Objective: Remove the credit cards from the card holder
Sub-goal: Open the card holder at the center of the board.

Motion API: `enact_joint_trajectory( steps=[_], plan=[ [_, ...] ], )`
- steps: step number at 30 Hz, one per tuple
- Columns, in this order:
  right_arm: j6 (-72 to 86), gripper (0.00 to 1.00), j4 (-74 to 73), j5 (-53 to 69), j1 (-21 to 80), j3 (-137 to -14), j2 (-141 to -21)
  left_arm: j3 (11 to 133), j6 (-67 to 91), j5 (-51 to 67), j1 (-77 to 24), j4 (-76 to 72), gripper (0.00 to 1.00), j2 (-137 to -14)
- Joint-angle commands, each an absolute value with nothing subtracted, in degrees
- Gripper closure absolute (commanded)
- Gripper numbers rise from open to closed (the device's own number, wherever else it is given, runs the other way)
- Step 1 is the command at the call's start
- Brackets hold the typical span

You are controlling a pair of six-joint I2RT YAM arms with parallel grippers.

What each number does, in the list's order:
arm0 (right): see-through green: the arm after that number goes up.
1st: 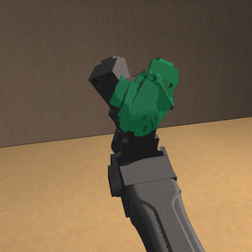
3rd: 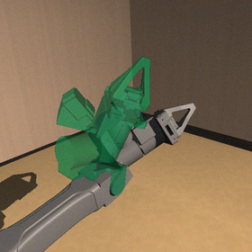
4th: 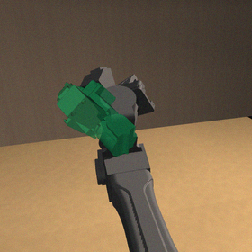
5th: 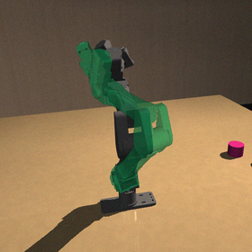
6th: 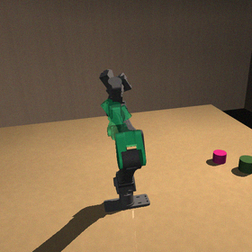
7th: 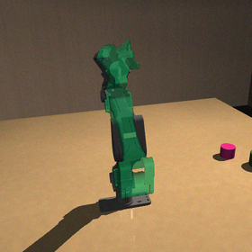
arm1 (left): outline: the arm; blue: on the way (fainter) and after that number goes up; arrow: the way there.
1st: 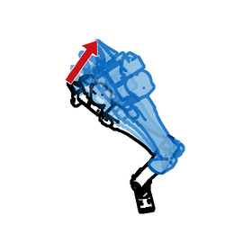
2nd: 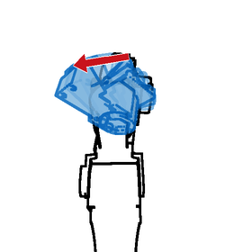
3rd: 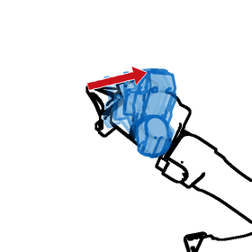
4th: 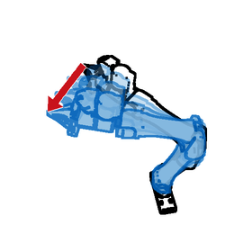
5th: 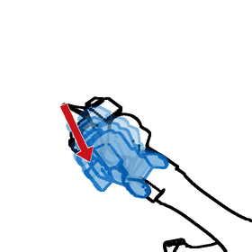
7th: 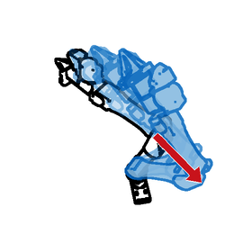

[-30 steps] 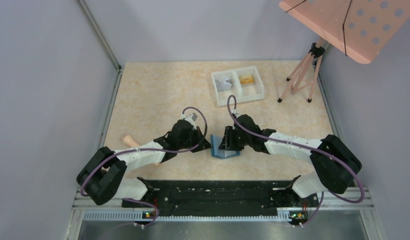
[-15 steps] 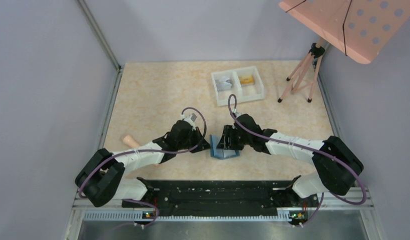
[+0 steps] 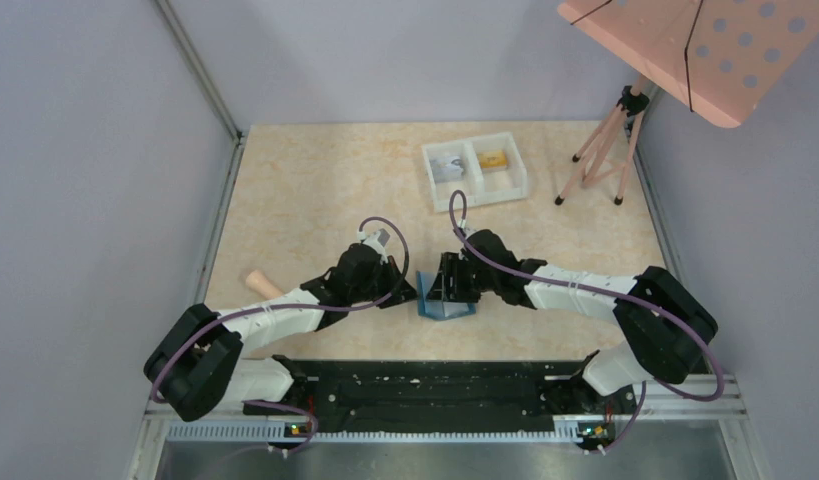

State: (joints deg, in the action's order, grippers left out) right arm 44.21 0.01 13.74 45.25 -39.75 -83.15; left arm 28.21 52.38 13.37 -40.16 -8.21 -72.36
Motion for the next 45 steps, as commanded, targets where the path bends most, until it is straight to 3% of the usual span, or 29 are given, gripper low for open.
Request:
enact_joint_trajectory(
  steps=[1, 5, 15, 27, 45],
  plan=[
    [44.8, 0.48, 2.7, 14.5, 46.6, -41.6, -84.7, 27.9, 51.9, 12.6, -40.1, -9.2, 1.0, -70.3],
    [44.3, 0.51, 1.3, 12.5, 46.7, -41.6, -85.0, 28.5, 51.3, 12.6, -40.1, -8.1, 1.0, -70.3],
    [43.5, 0.69, 0.3, 11.0, 46.7, -41.2, -83.3, 29.4, 50.5, 12.1, -40.1, -6.9, 1.0, -70.5],
    [42.0, 0.55, -5.2, 6.8, 46.7, -42.0, -80.1, 29.0, 50.8, 11.6, -40.1, -6.4, 1.0, -70.2],
    [40.1, 0.5, -9.5, 3.5, 46.7, -44.0, -79.6, 28.4, 50.6, 10.8, -40.1, -6.2, 1.0, -70.2]
  ],
)
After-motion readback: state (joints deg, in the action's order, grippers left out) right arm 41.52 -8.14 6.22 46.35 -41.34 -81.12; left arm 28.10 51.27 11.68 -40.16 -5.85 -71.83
